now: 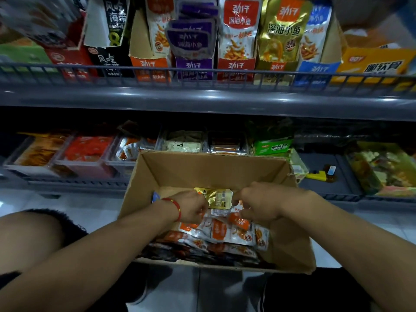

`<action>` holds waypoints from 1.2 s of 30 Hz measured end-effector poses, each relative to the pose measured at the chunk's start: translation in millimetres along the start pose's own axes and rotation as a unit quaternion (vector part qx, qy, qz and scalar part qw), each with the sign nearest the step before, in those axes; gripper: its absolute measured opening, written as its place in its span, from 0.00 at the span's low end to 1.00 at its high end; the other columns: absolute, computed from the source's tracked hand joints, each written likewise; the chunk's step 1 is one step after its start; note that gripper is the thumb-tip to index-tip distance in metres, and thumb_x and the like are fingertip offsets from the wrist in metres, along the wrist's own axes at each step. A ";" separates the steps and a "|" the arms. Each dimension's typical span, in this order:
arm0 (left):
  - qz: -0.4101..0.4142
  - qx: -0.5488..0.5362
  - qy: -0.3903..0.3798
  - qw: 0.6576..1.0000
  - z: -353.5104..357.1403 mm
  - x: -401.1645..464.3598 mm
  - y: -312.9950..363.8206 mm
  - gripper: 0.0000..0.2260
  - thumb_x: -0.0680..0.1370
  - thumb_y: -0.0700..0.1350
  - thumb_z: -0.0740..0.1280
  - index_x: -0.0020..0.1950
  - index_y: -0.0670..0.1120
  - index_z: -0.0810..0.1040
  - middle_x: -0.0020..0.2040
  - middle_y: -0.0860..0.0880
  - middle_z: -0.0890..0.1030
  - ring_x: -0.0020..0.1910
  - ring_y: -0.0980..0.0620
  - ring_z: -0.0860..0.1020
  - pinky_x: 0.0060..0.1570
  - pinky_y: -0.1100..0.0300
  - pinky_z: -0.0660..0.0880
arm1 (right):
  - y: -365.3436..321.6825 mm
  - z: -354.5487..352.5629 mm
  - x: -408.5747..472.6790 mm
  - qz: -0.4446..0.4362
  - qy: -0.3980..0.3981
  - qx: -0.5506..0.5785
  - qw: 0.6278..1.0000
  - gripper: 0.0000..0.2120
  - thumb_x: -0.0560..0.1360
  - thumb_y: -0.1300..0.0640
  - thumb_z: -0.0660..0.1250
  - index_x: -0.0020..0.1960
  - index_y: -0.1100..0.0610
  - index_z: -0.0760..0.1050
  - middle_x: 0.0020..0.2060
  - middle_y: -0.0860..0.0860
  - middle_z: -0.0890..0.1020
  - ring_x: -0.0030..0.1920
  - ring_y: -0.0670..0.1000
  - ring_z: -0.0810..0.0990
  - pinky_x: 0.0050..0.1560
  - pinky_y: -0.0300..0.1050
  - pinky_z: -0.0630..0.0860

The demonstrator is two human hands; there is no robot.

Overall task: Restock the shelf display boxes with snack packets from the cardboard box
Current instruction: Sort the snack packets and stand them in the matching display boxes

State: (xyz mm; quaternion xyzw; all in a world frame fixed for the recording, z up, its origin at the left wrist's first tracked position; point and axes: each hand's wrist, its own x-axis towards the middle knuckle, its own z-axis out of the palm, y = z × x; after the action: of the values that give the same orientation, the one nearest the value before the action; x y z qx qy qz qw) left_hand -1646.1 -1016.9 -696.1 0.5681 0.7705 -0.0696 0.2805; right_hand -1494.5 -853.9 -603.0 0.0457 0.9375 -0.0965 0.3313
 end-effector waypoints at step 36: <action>-0.024 -0.252 0.610 0.751 -187.1 -137.6 -32.2 0.12 0.76 0.38 0.68 0.59 0.47 0.82 0.57 0.52 0.82 0.56 0.58 0.78 0.59 0.68 0.72 | -74.5 -238.0 -93.4 -0.126 0.666 0.281 0.679 0.04 0.78 0.59 0.72 0.53 0.55 0.80 0.42 0.49 0.84 0.40 0.40 0.83 0.42 0.36 0.79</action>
State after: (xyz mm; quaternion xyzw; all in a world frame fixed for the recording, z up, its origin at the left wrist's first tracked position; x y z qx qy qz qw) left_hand -1714.5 -1063.5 -476.7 0.3794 0.7809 0.4820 -0.1181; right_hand -1578.9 -878.4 -351.6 0.0704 0.8362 -0.3399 -0.4245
